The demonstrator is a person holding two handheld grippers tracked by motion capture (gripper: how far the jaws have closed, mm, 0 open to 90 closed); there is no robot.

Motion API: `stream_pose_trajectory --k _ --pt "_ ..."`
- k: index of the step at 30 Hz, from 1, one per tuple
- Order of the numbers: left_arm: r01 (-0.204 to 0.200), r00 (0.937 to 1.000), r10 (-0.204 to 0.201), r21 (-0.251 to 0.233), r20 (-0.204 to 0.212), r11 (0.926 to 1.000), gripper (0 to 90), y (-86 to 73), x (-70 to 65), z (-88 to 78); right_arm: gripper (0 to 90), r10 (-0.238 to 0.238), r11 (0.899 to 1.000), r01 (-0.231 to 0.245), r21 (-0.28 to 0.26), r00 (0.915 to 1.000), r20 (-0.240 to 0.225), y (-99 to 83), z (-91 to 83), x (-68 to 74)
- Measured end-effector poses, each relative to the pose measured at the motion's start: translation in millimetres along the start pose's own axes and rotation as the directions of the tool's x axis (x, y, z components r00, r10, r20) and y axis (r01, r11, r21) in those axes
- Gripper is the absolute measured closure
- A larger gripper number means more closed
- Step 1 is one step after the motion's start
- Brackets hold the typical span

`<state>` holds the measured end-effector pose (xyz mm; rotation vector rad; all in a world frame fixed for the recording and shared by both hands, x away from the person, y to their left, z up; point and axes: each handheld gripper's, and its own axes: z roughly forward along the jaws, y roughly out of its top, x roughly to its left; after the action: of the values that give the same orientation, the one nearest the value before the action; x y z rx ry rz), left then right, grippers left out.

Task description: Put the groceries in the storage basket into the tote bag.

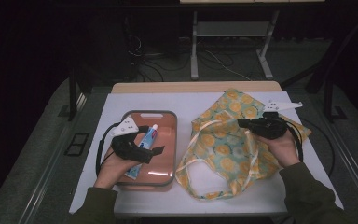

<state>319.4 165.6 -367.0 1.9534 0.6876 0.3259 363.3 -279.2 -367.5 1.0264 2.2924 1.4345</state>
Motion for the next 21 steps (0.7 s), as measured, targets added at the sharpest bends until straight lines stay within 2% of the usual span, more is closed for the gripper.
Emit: stream_pose_trajectory --k 4,9,14,16,19,21 --pt "0.016 0.9993 -0.014 0.035 -0.035 0.9993 7.7 -1.6 5.5 8.3 89.7 -0.005 1.0 0.005 0.006 1.0 -0.007 -0.6 1.8 0.3" --pt "0.029 0.9946 -0.017 0.115 -0.102 0.9929 14.0 -4.6 9.8 19.0 89.7 -0.007 1.0 0.007 0.013 1.0 -0.002 -2.6 2.6 0.4" --pt "0.065 0.9849 -0.036 0.173 -0.169 0.9828 16.2 -5.1 14.5 30.8 89.7 -0.004 1.0 0.004 0.012 1.0 -0.003 -3.1 1.3 -0.5" --pt "0.073 0.9826 -0.037 0.195 -0.182 0.9782 15.4 -6.2 15.8 36.4 89.7 -0.004 1.0 0.004 0.011 1.0 -0.005 -3.1 1.1 -0.7" --pt "0.096 0.9753 -0.042 0.242 -0.217 0.9656 13.0 -11.4 21.0 46.3 89.7 -0.007 1.0 0.007 0.013 1.0 -0.006 -3.3 1.6 -0.3" --pt "0.113 0.9744 -0.057 0.255 -0.218 0.9602 9.2 -13.4 24.0 48.6 89.7 -0.007 1.0 0.007 0.013 0.9999 -0.008 -3.3 1.8 0.0"
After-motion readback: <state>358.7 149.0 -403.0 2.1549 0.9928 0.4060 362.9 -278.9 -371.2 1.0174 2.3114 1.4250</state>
